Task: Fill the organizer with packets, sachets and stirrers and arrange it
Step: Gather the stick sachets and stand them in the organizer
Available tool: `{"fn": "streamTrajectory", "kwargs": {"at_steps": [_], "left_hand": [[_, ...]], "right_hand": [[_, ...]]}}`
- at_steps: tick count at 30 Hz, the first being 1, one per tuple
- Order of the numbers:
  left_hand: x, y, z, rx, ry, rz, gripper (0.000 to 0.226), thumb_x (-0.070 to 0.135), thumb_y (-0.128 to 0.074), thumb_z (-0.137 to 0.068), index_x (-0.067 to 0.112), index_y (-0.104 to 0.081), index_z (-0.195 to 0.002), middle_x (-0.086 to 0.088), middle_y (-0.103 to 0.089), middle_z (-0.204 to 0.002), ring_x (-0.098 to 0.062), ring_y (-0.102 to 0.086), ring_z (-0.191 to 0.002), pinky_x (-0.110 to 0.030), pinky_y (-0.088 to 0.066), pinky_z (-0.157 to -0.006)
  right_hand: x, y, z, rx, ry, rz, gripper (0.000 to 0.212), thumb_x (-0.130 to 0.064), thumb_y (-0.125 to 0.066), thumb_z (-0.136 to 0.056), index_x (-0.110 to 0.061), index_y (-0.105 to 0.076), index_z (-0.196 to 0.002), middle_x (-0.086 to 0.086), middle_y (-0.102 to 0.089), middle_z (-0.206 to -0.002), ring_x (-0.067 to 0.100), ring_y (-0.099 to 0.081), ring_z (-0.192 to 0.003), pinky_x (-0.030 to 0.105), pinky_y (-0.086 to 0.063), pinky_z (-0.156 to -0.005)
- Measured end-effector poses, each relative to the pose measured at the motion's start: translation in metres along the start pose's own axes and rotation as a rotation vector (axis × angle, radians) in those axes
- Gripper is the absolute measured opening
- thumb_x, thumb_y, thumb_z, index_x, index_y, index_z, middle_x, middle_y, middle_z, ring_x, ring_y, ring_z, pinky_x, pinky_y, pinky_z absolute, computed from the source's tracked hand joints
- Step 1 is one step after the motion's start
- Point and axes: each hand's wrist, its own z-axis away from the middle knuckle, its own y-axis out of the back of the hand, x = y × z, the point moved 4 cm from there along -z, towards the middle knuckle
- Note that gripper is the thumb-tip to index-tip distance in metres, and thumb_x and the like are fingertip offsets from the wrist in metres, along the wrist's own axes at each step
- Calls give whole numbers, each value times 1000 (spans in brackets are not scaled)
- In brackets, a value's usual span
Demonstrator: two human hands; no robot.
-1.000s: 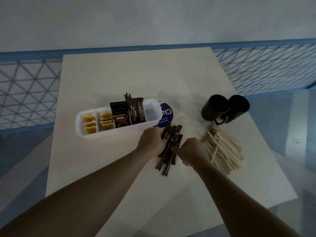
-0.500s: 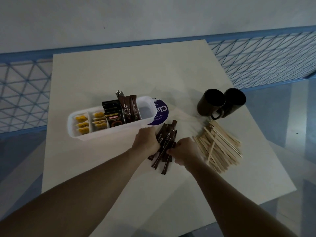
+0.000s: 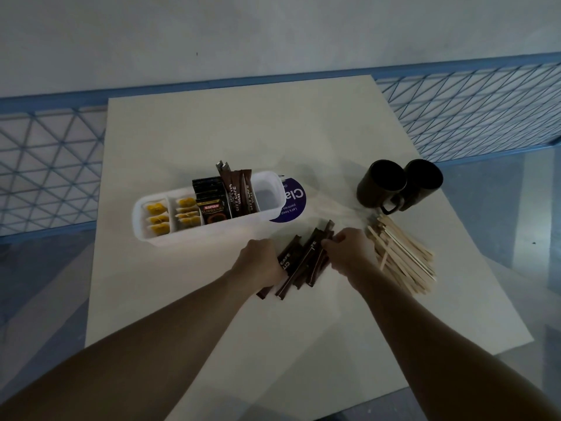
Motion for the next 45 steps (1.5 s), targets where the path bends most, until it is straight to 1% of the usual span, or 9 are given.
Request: {"fn": "streamTrajectory", "kwargs": {"at_steps": [10, 13, 16, 23, 27, 30, 34, 39, 45], "left_hand": [[10, -10, 6, 47, -12, -1, 75, 35, -83, -71, 8, -41, -126, -14, -43, -124, -31, -48, -115, -35, -47, -86], [11, -15, 9, 94, -6, 13, 81, 38, -86, -67, 8, -41, -127, -14, -42, -125, -32, -45, -118, -39, -47, -91], [10, -20, 13, 159, 3, 22, 76, 37, -85, -69, 9, -43, -125, -13, -45, -124, -31, -47, -116, -39, -49, -90], [3, -24, 11, 200, 12, 36, 55, 25, -77, -78, 9, -48, -122, -12, -51, -121, -30, -52, -110, -35, -48, -84], [-1, -24, 8, 179, 41, 7, 47, 16, -74, -81, 7, -50, -120, -12, -53, -118, -30, -54, -109, -33, -46, -80], [-5, -25, 7, 176, 40, -6, 43, 13, -70, -83, 7, -52, -122, -13, -58, -119, -30, -57, -109, -36, -51, -87], [-8, -24, 10, 192, 4, 6, 34, 12, -69, -83, 7, -57, -114, -11, -62, -111, -29, -61, -101, -31, -50, -77], [-12, -19, 13, 206, 15, 69, 24, 15, -63, -86, 6, -62, -108, -11, -64, -105, -28, -62, -95, -28, -44, -68], [-10, 1, 21, 281, 42, 173, 26, 23, -54, -97, 6, -63, -115, -10, -67, -108, -28, -65, -98, -30, -50, -71]], "right_hand": [[14, -13, 7, 73, -100, 11, 30, -32, -67, -92, -6, -64, -78, 9, -71, -66, 21, -73, -61, 33, -63, -58], [16, -17, 5, 95, -88, 34, 25, -30, -71, -88, -6, -64, -85, 8, -70, -66, 17, -70, -54, 27, -59, -48], [18, -18, 5, 85, -71, 28, 24, -23, -73, -86, -4, -63, -95, 9, -69, -70, 15, -68, -52, 18, -49, -37], [25, -23, 9, 38, -65, 72, 13, -7, -72, -85, -5, -60, -89, 10, -68, -75, 17, -70, -57, 21, -54, -41], [22, -28, 9, 54, -90, 37, 38, -8, -76, -84, 1, -51, -112, 9, -61, -93, 15, -64, -70, 10, -35, -31], [22, -35, 10, 53, -89, 42, 52, -8, -77, -83, -1, -46, -125, 13, -58, -108, 21, -64, -84, 16, -39, -38], [24, -41, 11, 50, -72, 102, 36, -10, -71, -88, -4, -52, -118, 2, -49, -86, 14, -57, -68, 22, -41, -43], [23, -42, 12, 75, -23, 178, 27, -15, -65, -91, -6, -53, -113, 5, -54, -87, 19, -61, -71, 38, -61, -61], [23, -42, 17, 93, 9, 229, 25, -11, -59, -94, -7, -52, -118, 1, -48, -83, 21, -61, -78, 42, -61, -70]]}}
